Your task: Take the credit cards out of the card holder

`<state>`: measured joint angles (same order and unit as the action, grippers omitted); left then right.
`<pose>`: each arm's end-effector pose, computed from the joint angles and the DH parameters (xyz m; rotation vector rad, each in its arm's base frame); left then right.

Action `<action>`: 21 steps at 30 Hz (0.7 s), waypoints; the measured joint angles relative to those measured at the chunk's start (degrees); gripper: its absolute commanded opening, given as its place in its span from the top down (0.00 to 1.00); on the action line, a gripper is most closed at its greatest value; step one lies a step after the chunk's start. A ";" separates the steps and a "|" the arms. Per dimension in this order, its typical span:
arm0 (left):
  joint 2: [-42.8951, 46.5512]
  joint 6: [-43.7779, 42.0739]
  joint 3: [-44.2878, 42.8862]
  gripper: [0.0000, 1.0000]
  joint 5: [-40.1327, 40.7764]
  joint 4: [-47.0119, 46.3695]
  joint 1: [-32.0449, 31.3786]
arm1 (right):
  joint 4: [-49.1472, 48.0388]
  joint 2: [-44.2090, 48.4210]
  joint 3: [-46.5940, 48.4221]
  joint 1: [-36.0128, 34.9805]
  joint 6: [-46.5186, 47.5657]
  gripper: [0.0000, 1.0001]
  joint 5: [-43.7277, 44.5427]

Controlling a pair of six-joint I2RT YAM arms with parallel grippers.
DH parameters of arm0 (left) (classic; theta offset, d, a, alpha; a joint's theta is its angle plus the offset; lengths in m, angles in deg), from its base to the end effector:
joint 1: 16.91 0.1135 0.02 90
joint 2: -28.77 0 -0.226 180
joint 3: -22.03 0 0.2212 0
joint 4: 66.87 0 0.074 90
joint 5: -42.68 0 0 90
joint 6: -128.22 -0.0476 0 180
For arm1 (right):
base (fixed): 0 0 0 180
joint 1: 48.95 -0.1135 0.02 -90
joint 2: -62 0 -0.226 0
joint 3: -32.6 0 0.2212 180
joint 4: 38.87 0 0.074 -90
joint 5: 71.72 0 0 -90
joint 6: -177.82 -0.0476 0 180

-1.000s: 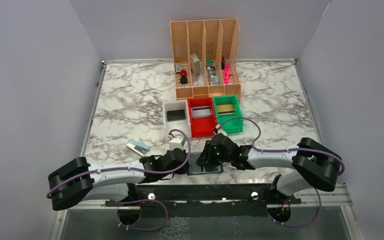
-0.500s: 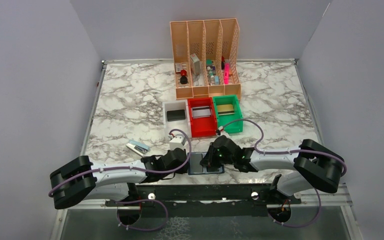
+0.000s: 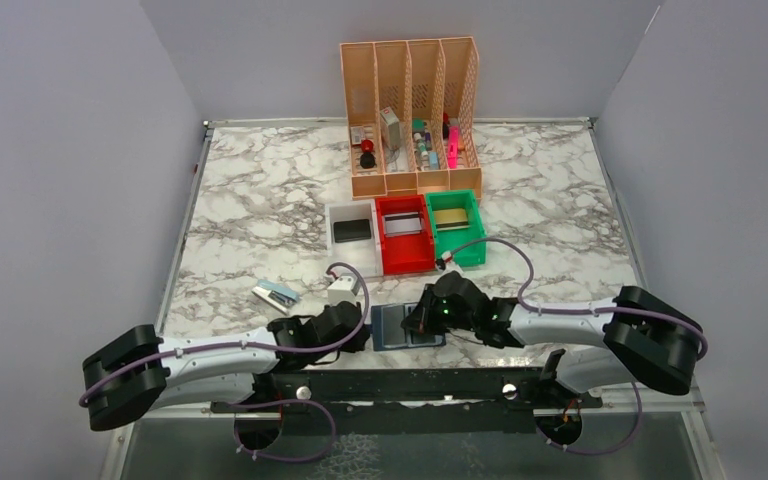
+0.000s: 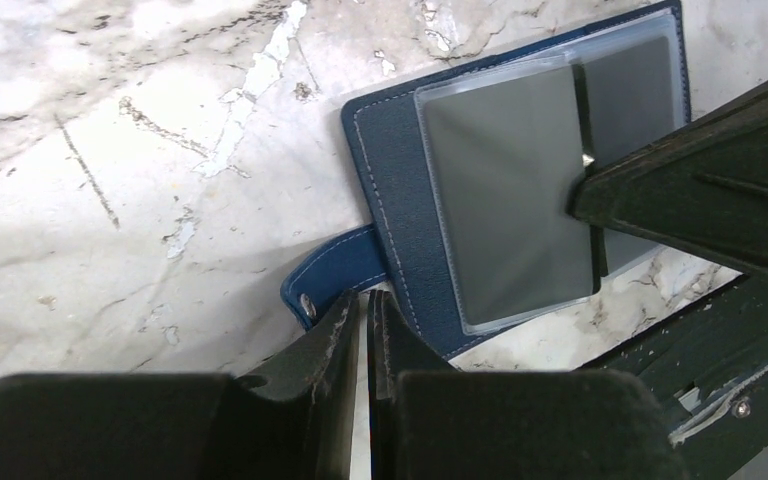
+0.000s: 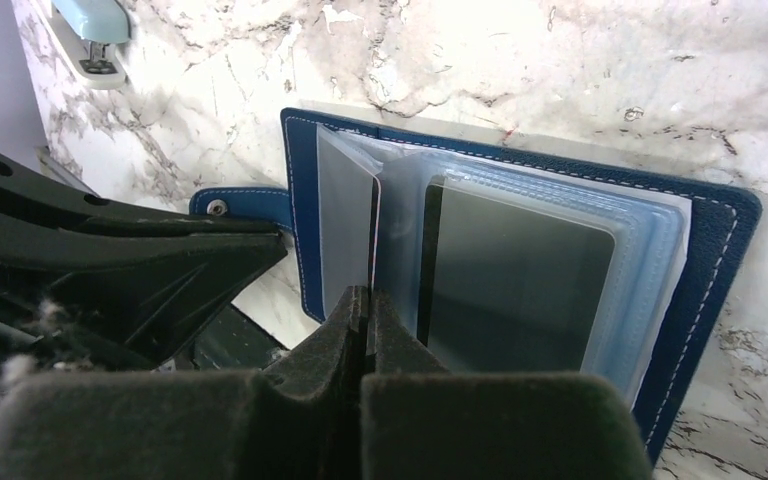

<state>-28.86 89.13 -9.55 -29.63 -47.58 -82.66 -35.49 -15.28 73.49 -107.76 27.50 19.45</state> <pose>0.0878 -0.1597 0.1223 0.1581 2.4042 -0.6441 0.1260 0.2063 0.1249 0.0449 2.4998 0.9976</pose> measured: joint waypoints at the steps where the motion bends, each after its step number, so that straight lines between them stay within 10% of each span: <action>1: 0.55 0.07 0.02 0.87 0.15 0.79 0.00 | 0.00 0.31 -0.11 0.00 0.20 0.99 0.00; 9: 7.61 -0.46 0.20 0.55 0.50 2.89 0.00 | -0.55 -0.37 -0.31 0.00 0.83 0.99 -0.22; 21: 0.15 -4.68 -3.08 0.59 -5.51 -3.50 0.00 | -3.52 -5.62 0.94 0.00 0.79 0.97 -1.77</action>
<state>-28.71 84.46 -12.63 -35.14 -51.08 -82.66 -39.01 -20.90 74.43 -107.76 28.29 17.68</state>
